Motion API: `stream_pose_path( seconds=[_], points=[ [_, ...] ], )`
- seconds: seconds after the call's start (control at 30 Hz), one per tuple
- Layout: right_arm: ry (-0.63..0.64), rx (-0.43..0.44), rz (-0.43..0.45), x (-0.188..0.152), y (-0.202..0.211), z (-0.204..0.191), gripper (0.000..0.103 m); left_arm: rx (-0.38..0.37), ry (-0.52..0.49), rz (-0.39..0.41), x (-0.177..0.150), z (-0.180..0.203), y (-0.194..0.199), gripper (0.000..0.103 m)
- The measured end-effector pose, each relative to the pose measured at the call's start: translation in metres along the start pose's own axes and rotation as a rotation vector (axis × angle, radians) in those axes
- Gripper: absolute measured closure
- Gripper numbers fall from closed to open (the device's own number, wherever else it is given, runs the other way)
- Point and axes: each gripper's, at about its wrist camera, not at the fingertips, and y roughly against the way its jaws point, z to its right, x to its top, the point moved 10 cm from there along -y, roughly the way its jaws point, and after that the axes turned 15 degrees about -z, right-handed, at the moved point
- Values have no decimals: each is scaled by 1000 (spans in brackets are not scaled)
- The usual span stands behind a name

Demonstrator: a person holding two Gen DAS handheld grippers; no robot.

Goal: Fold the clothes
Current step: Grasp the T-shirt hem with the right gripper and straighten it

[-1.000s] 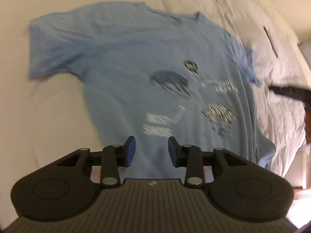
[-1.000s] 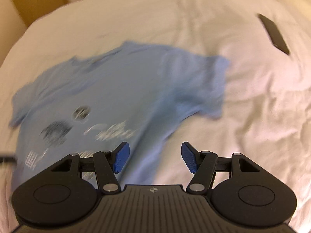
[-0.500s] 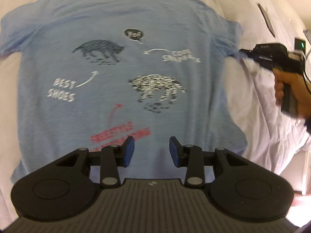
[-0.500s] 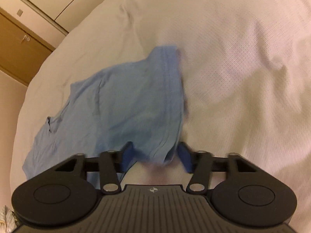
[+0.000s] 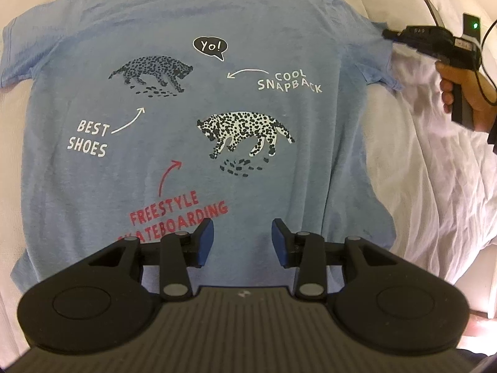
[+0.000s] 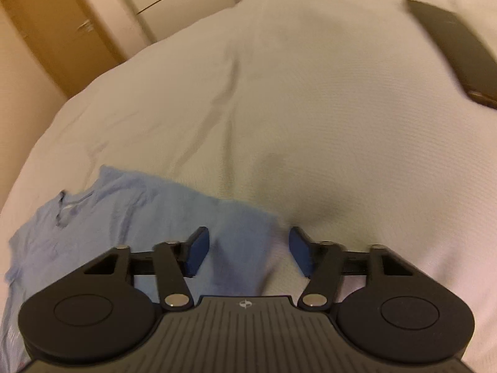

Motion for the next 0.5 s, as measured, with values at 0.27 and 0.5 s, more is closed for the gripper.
stream_pose_path(
  seconds=[0.27,0.5],
  points=[
    [172,-179,50,47,4,-6,92,7,17,7,7,3,-3,65],
    [152,-204,110,16,37,-25,75,67,-15,1,-19,-9,4,60]
  ],
)
